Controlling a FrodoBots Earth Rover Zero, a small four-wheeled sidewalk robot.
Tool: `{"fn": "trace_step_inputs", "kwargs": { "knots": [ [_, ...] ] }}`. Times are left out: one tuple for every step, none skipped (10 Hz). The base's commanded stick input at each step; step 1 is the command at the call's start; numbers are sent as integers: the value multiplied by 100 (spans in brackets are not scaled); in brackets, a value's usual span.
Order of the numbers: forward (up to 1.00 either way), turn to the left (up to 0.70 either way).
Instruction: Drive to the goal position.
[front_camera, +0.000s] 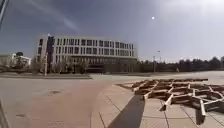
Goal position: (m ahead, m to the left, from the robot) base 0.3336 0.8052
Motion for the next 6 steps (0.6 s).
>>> {"fn": "trace_step_inputs", "kwargs": {
  "knots": [
    [5,0],
    [5,0],
    [5,0],
    [5,0],
    [5,0],
    [5,0]
  ]
}}
